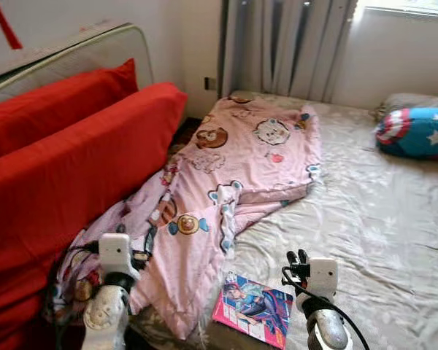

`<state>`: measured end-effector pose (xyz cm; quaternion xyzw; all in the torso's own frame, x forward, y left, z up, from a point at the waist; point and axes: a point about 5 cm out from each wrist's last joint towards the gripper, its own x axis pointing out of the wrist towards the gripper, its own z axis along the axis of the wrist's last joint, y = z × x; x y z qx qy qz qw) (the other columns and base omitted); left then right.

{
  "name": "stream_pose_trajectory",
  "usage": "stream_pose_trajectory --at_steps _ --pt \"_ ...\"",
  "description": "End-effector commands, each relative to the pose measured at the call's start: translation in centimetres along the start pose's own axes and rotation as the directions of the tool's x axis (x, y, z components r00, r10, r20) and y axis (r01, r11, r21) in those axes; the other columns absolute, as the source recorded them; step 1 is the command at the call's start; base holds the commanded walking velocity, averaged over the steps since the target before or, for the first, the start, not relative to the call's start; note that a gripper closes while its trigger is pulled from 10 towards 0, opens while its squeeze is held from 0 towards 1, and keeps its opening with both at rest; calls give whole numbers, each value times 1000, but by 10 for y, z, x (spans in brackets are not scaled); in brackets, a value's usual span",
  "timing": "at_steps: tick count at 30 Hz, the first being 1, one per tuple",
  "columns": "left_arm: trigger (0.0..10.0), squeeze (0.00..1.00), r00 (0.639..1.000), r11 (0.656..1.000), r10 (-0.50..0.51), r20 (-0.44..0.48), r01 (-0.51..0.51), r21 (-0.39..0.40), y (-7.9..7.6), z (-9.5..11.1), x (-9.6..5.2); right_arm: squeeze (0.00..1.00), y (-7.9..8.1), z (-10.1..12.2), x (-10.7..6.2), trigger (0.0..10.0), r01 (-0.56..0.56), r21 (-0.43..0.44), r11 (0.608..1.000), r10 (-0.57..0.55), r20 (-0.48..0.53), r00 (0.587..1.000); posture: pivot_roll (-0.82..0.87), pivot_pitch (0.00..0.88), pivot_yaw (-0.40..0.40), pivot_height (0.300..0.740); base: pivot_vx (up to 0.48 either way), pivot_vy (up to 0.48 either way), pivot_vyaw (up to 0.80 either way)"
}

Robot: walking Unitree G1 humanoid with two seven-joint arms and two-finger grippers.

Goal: Clean up the room

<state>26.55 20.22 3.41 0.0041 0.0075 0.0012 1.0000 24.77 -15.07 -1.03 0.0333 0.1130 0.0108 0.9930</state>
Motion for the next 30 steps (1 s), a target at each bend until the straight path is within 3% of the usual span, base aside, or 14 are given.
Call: stream_pose_trajectory --at_steps 1,27,28,29,30 --pt "10000 0 1000 1000 9 -18 -10 -5 6 3 -2 0 4 -6 -2 10000 -12 -4 1000 12 -37 999 6 0 -20 730 0 0 0" --pt "10000 0 998 1000 5 -56 -6 -19 3 10 -3 0 8 -4 -2 10000 -33 5 999 33 -31 999 8 0 -23 676 0 0 0" --pt "10000 0 998 1000 4 -58 -5 -20 2 10 -4 745 8 -4 -2 10000 -39 8 999 39 -29 999 9 0 -24 676 0 0 0" --pt "10000 0 998 1000 3 -59 -4 -19 2 9 -4 1000 10 -3 -2 10000 -43 20 999 44 -25 999 10 0 -26 676 0 0 0" --pt "10000 0 998 1000 3 -59 -4 -19 2 9 -4 1000 10 -3 -2 10000 -44 23 999 44 -24 999 10 0 -26 676 0 0 0"
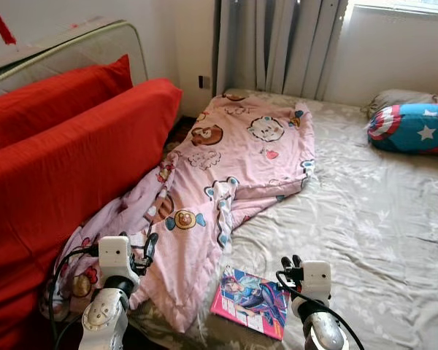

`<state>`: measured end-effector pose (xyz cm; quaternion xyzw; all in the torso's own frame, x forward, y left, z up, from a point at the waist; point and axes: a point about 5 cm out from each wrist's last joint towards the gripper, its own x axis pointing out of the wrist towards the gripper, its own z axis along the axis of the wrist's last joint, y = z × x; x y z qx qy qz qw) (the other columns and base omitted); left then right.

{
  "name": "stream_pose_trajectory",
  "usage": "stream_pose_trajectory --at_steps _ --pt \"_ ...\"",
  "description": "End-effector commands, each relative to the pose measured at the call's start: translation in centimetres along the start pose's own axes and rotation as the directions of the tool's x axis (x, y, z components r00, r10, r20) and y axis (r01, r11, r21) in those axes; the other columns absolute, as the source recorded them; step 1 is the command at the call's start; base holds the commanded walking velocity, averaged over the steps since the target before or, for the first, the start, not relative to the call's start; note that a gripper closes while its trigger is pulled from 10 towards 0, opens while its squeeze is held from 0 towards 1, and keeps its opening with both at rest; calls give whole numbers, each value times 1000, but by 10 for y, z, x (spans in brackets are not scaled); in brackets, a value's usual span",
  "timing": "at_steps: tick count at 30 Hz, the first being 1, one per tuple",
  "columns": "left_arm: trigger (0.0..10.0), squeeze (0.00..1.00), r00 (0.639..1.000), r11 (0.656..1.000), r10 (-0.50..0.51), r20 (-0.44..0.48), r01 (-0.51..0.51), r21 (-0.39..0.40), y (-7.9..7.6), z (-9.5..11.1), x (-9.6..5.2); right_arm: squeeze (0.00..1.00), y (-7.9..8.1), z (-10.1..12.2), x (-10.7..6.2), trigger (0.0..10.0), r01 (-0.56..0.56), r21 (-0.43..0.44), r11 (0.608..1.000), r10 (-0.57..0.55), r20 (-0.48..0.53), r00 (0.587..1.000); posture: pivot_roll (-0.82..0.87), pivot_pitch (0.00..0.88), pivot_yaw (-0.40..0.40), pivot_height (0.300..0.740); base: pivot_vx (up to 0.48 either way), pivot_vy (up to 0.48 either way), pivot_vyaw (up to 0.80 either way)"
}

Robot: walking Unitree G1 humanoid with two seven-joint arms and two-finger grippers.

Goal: Clean up the room

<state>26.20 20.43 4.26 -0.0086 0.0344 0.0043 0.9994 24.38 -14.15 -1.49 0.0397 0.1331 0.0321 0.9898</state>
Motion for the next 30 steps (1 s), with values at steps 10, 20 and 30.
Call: stream_pose_trajectory --at_steps 10,20,30 --pt "10000 0 1000 1000 -1 -8 1 5 0 2 1 0 2 4 3 10000 -9 -4 1000 9 12 1000 12 0 -27 676 0 0 0" --pt "10000 0 1000 1000 6 -19 -5 8 1 1 0 0 6 0 3 10000 -17 0 1000 17 -10 1000 21 0 -25 676 0 0 0" --pt "10000 0 1000 1000 2 -28 -2 9 0 0 0 0 7 -1 4 10000 -16 6 1000 16 -23 1000 27 0 -21 676 0 0 0"
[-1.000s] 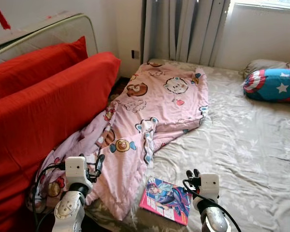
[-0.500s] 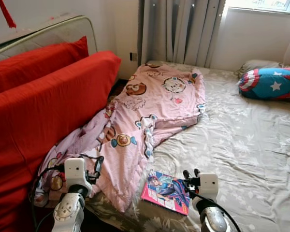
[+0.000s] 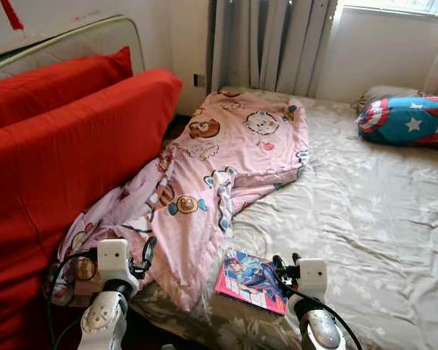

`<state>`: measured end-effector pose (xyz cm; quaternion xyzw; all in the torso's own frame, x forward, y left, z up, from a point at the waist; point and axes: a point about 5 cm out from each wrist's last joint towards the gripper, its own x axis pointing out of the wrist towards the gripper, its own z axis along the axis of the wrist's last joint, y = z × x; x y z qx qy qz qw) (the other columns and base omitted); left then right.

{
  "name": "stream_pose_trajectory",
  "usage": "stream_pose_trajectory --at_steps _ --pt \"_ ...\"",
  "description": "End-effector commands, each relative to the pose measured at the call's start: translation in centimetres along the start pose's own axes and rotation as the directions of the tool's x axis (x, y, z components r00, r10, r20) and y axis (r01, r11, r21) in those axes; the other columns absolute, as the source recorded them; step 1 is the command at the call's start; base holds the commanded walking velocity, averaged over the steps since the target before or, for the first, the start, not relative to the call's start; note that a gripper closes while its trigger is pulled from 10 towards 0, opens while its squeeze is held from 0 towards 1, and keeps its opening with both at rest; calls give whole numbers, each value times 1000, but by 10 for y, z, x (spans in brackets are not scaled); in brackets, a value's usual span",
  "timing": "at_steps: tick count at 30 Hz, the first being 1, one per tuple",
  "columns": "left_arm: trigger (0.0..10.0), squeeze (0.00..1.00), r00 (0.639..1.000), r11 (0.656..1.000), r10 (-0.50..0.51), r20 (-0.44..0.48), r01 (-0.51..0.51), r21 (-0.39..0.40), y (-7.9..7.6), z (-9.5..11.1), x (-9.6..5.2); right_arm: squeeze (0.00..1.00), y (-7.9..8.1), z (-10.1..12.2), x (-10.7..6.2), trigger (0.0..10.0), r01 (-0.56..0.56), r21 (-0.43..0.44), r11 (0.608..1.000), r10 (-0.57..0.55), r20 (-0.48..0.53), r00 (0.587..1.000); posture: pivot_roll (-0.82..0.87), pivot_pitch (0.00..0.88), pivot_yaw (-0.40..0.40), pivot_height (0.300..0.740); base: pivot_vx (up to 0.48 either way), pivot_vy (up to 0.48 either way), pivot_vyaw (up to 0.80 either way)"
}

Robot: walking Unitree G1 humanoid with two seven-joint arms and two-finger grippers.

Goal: Clean up the room

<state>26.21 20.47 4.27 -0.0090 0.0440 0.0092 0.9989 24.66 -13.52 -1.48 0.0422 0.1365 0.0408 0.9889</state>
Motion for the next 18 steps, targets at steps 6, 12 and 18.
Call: stream_pose_trajectory --at_steps 6,12,18 --pt "10000 0 1000 1000 -14 -15 14 9 0 -1 -1 0 2 -2 1 10000 7 5 1000 -7 -18 1000 30 0 -14 676 0 0 0" --pt "10000 0 1000 1000 -17 -17 18 15 2 0 -1 0 2 -6 3 10000 21 -2 1000 -21 -66 998 31 0 -8 666 0 0 0" --pt "10000 0 1000 1000 -21 -16 21 17 2 1 -1 0 4 -3 2 10000 13 8 1000 -13 -29 999 36 0 -6 656 0 0 0"
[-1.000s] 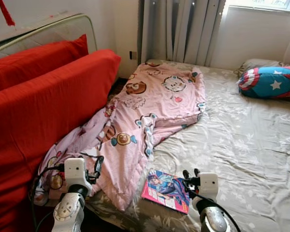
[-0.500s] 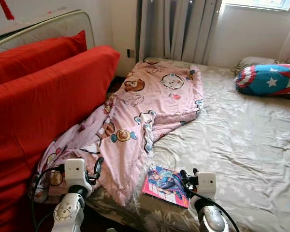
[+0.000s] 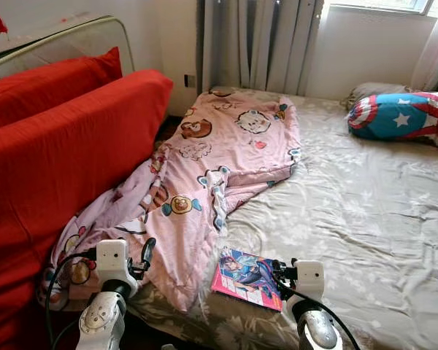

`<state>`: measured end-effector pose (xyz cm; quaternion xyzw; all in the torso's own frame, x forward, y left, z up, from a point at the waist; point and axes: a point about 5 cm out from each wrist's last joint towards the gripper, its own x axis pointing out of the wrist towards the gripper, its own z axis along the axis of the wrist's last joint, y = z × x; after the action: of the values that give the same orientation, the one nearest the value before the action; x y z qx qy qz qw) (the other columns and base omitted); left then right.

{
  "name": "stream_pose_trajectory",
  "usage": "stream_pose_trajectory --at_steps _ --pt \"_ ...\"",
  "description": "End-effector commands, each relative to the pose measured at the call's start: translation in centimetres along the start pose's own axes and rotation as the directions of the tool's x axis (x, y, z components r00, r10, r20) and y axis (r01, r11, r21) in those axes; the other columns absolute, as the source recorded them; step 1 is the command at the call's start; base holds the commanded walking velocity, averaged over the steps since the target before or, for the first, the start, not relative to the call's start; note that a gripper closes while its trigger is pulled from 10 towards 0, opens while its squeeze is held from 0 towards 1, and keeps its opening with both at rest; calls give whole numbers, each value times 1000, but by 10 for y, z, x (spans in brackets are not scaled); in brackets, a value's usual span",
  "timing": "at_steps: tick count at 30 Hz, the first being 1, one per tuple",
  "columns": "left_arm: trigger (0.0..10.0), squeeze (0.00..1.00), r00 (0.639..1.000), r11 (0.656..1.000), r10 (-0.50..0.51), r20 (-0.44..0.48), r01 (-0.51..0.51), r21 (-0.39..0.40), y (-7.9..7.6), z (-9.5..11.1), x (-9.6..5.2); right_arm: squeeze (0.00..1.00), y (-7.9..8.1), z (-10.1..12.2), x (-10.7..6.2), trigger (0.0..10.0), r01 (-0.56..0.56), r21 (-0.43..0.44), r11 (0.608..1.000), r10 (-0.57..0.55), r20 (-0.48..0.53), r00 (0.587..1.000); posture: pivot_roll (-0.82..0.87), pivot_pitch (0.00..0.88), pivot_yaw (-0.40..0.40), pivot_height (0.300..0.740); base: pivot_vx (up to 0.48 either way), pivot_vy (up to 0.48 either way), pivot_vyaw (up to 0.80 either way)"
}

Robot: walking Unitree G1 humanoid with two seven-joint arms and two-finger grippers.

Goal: Clean up the room

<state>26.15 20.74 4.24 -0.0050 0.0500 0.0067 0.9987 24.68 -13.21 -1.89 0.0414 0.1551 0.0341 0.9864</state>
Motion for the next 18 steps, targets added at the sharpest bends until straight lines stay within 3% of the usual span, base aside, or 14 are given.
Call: stream_pose_trajectory --at_steps 1,18 --pt "10000 0 1000 1000 -17 -3 17 9 -1 1 -1 0 1 0 0 10000 -1 8 1000 1 2 1000 37 0 -5 656 0 0 0" --pt "10000 0 1000 1000 -27 9 27 11 -3 6 1 0 7 -6 -1 10000 -33 18 999 34 -28 999 44 0 1 656 0 0 0"
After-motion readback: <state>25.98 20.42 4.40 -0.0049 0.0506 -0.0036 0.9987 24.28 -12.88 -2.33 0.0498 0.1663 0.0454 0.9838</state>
